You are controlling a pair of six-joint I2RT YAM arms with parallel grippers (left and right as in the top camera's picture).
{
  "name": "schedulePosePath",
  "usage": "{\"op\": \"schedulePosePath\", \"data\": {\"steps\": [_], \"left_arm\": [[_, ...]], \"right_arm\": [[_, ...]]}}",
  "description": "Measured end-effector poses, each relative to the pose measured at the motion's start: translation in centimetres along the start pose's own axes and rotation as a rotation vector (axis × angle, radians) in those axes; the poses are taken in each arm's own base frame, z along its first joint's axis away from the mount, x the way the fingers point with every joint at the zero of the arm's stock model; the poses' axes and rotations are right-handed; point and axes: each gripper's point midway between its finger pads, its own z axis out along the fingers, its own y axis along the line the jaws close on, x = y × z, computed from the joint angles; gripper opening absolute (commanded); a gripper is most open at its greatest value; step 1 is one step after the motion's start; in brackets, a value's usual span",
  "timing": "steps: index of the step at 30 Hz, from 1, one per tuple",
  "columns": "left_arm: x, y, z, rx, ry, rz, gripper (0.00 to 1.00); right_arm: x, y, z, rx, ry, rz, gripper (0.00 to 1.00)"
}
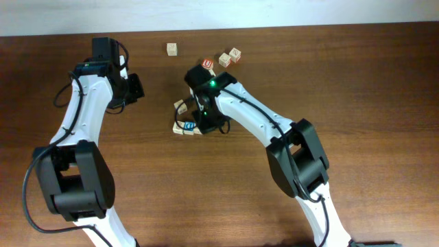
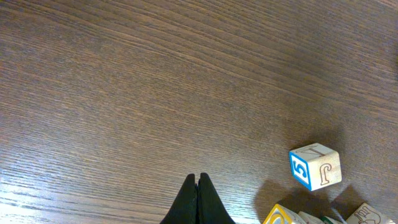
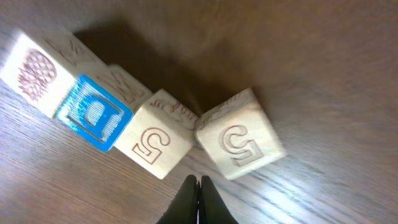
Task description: Rotate 4 blocks
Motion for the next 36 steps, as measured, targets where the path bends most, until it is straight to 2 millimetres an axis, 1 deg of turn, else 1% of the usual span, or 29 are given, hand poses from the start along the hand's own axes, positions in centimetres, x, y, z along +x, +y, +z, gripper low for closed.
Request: {"op": "schedulePosePath", "data": {"steps": [3,4,6,8,10,12,15,19,21,23,25,28,32,36], "left_arm": [[0.0,0.0,0.0,0.000,0.000,0.000,0.00],[0.0,0.0,0.0,0.000,0.000,0.000,0.00],[-0.1,0.0,0.0,0.001,-0.002,0.000,0.00],[-0.1,0.0,0.0,0.001,-0.004,0.000,0.00],[-0.1,0.0,0.0,0.001,-0.004,0.000,0.00],[-0.1,0.0,0.0,0.001,-0.004,0.000,0.00],[-0.1,0.0,0.0,0.001,-0.004,0.000,0.00],[-0.1,0.0,0.0,0.001,-0.004,0.000,0.00],[-0.1,0.0,0.0,0.001,-0.004,0.000,0.00],[-0.1,0.0,0.0,0.001,-0.004,0.000,0.00],[-0.1,0.0,0.0,0.001,-0.004,0.000,0.00],[-0.1,0.0,0.0,0.001,-0.004,0.000,0.00],[-0.1,0.0,0.0,0.001,-0.004,0.000,0.00],[-0.1,0.0,0.0,0.001,-0.004,0.000,0.00]], "right_arm": [[-2.7,-1.1,-2.9,0.056,-0.119,0.005,0.05],[-3.6,-1.7,-3.3,0.063,-0.152,0.013,0.05],[-4.9,-3.3,-3.6,0.062,-0.196,0.011,0.05],[-5.9,-3.9,-3.4,0.004,-0.221,-0.039,0.05],[-6.0,-3.4,-2.6,-0.043,-0.215,-0.090,0.05],[-5.7,-2.6,-1.3,-0.075,-0.196,-0.134,0.05],[-5.5,-2.3,-0.5,-0.096,-0.180,-0.162,0.05],[-5.1,-2.3,0.3,-0.103,-0.158,-0.165,0.04],[-4.4,-2.4,1.4,-0.106,-0.122,-0.148,0.05],[-4.1,-2.5,1.8,-0.106,-0.106,-0.127,0.05],[-3.8,-2.6,1.8,-0.104,-0.092,-0.088,0.05],[-2.9,-3.3,2.0,-0.071,-0.048,0.028,0.04],[-1.8,-3.5,2.0,-0.056,-0.003,0.169,0.04],[-1.6,-2.8,1.9,-0.099,0.015,0.225,0.04]]}}
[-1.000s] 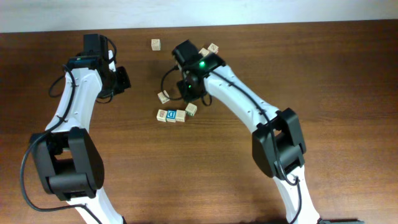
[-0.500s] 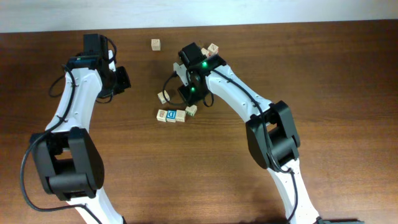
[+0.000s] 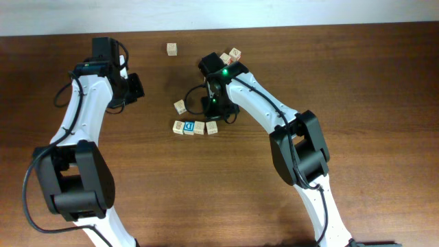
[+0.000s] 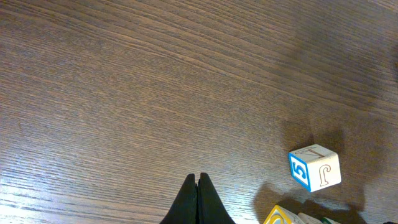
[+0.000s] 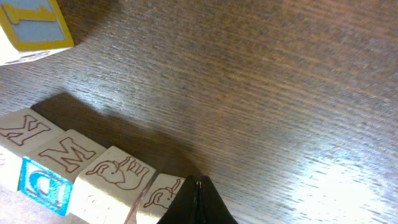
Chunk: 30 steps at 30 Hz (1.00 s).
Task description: Rotate 4 blocks
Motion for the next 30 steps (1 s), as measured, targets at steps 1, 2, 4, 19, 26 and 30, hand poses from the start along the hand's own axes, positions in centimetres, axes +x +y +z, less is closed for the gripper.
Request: {"op": "schedulePosePath", "data": {"steps": [1,2,4,19,26,30], "left_arm": [[0.0,0.0,0.0,0.000,0.000,0.000,0.00],[0.0,0.0,0.0,0.000,0.000,0.000,0.00],[0.0,0.0,0.0,0.000,0.000,0.000,0.00],[0.0,0.0,0.0,0.000,0.000,0.000,0.00],[0.0,0.0,0.0,0.000,0.000,0.000,0.00],[0.0,0.0,0.0,0.000,0.001,0.000,0.00]], "right_arm": [[0.0,0.1,0.0,-0.004,0.001,0.003,0.04],[0.0,0.1,0.0,-0.007,0.002,0.005,0.04],[0.2,0.1,0.0,-0.009,0.007,0.015,0.05],[4.1,-0.2,-0.1,0.077,0.143,0.195,0.05],[3.3,1.2,0.2,0.021,0.114,0.172,0.05],[2.9,0.3,-0.2,0.014,0.112,0.138,0.04]]}}
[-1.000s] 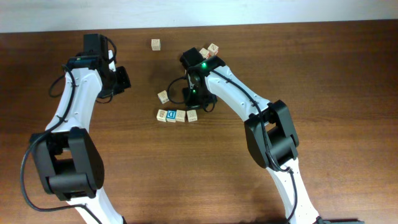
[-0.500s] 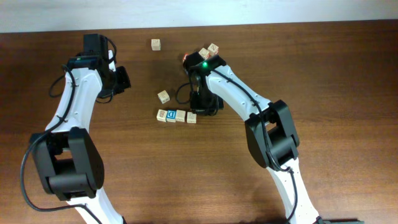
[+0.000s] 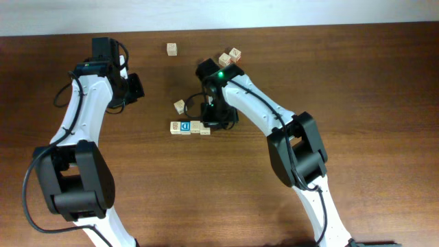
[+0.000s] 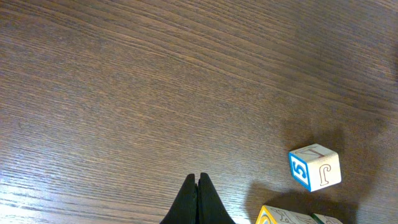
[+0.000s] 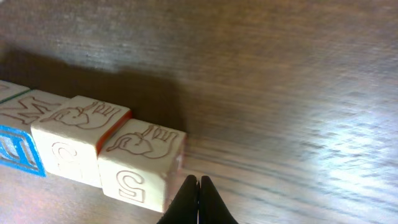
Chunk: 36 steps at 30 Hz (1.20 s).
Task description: Rotate 4 blocks
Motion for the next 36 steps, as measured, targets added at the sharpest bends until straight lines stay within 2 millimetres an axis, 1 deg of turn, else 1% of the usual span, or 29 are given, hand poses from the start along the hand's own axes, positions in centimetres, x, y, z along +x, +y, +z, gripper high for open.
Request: {"op": "schedulePosePath", "data": {"steps": [1,4,6,8,10,13,19,24,26,29,34,36], "left_arm": [[0.0,0.0,0.0,0.000,0.000,0.000,0.00],[0.0,0.0,0.0,0.000,-0.001,0.000,0.00],[-0.1,0.0,0.0,0.001,-0.004,0.000,0.00],[-0.1,0.0,0.0,0.001,-0.005,0.000,0.00],[-0.1,0.0,0.0,0.002,-0.005,0.000,0.00],[-0.1,0.0,0.0,0.002,-0.005,0.000,0.00],[-0.1,0.0,0.0,0.001,-0.005,0.000,0.00],[-0.1,0.0,0.0,0.001,-0.004,0.000,0.00],[-0.1,0.0,0.0,0.001,-0.004,0.000,0.00],[-0.1,0.0,0.0,0.001,-0.004,0.000,0.00],[-0.1,0.0,0.0,0.001,-0.004,0.000,0.00],[-0.1,0.0,0.0,0.001,-0.004,0.000,0.00]], "right_arm": [[-0.8,-0.3,-0.8,-0.009,-0.019,-0.020,0.04],[-3.6,0.5,-2.1,-0.055,-0.130,-0.075,0.06],[-5.1,2.4,-2.5,-0.096,-0.208,-0.124,0.06],[-5.8,4.3,-2.6,-0.126,-0.257,-0.146,0.06],[-5.5,6.0,-2.4,-0.143,-0.272,-0.164,0.05],[-4.9,7.1,-2.1,-0.148,-0.266,-0.181,0.05],[-4.1,7.0,-1.8,-0.136,-0.234,-0.180,0.04],[-4.1,6.9,-1.6,-0.103,-0.246,-0.183,0.04],[-4.2,6.5,-0.5,-0.088,-0.234,-0.181,0.04],[-4.0,6.4,0.3,-0.081,-0.219,-0.179,0.04],[-3.7,6.8,0.6,-0.080,-0.215,-0.190,0.04],[-3.2,7.2,0.7,-0.077,-0.206,-0.198,0.05]]}}
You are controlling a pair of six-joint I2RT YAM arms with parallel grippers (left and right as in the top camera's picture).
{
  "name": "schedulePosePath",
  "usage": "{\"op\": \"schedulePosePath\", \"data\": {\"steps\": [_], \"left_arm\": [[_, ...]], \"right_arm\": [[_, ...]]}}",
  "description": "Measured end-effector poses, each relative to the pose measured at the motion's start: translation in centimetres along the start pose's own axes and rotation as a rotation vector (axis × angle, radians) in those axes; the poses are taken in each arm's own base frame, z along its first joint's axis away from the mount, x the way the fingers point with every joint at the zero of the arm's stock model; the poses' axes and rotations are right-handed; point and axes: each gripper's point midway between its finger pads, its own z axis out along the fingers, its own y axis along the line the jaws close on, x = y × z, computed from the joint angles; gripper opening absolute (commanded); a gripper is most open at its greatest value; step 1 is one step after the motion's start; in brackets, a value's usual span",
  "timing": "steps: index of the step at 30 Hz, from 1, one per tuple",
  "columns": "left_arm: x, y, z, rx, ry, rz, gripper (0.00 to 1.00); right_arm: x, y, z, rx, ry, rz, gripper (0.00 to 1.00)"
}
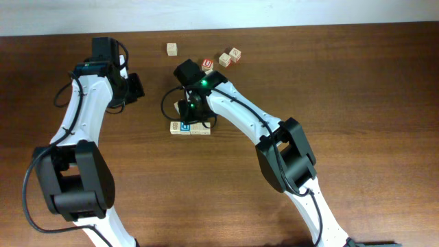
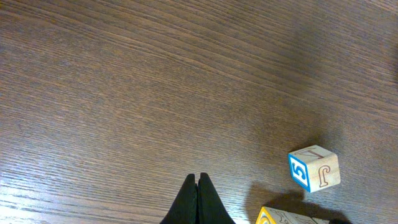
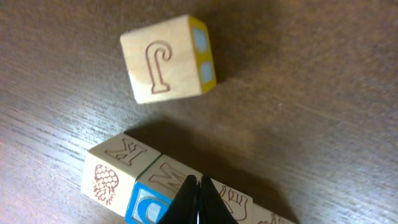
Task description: Rotate 4 blocks
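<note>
Several wooden letter blocks lie in a straight row (image 1: 180, 127) at the table's middle. In the right wrist view the row shows a K block with a pineapple side (image 3: 115, 165), an M block with a blue D side (image 3: 152, 198) and a hand-sign block (image 3: 235, 203). My right gripper (image 3: 199, 182) is shut and empty, its tips over the M block's back edge. A loose J block (image 3: 168, 59) sits just behind the row. My left gripper (image 2: 199, 178) is shut and empty over bare table, left of a 5/J block (image 2: 314, 172).
More loose blocks sit at the back: one alone (image 1: 171, 49), a red-faced one (image 1: 207, 64) and two beside it (image 1: 229, 57). A yellow block corner (image 2: 280, 216) shows at the left wrist view's bottom edge. The left arm (image 1: 89, 103) stands at the left.
My right gripper, still shut, has moved from the row's right end to over its left-middle part, near the loose J block. The row and the left arm have not moved.
At first the row was crooked, its right-end block askew, with my shut right gripper low beside it. Then the gripper was behind the row's right part, later at its right end with the row straight. Now it is over the M block. The left arm stayed still.
</note>
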Motion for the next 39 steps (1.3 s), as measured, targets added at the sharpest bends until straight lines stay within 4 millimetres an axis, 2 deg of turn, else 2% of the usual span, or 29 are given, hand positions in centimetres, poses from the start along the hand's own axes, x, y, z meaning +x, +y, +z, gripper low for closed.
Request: {"op": "schedulePosePath", "data": {"steps": [6,9,12,13,15,16,20,26,28,34,39], "left_arm": [[0.0,0.0,0.0,0.000,0.000,0.000,0.00],[0.1,0.0,0.0,-0.001,0.002,0.000,0.00],[0.7,0.2,0.0,-0.007,0.027,0.001,0.00],[1.6,0.4,0.0,-0.016,0.065,0.010,0.00],[3.1,0.8,-0.1,-0.030,0.126,0.024,0.00],[3.6,0.8,0.1,-0.028,0.141,0.035,0.00],[6.9,0.0,2.3,0.010,0.215,0.117,0.00],[8.4,-2.3,4.4,0.048,0.192,0.192,0.00],[8.9,-3.0,4.9,0.057,0.191,0.214,0.00],[9.3,-3.9,5.0,0.067,0.190,0.235,0.00],[11.4,-5.0,5.5,0.070,0.228,0.278,0.00]], "right_arm": [[0.0,-0.1,0.0,0.010,-0.003,-0.002,0.04],[-0.3,-1.2,-0.5,0.021,0.003,0.022,0.05],[-0.9,-3.5,-4.1,0.031,0.034,0.089,0.06],[-0.4,-5.0,-6.4,0.040,0.067,0.129,0.05],[-0.1,-7.1,-9.3,0.052,0.083,0.178,0.05],[0.1,-7.5,-9.5,0.052,0.088,0.176,0.05],[3.6,-7.6,-6.2,0.043,0.204,0.156,0.05],[3.3,-6.5,-3.7,-0.009,0.171,0.120,0.05],[3.9,-5.6,-2.8,-0.013,0.180,0.102,0.05],[4.1,-5.2,-2.6,-0.014,0.179,0.103,0.05],[3.7,-5.1,-2.5,-0.019,0.165,0.100,0.05]]}}
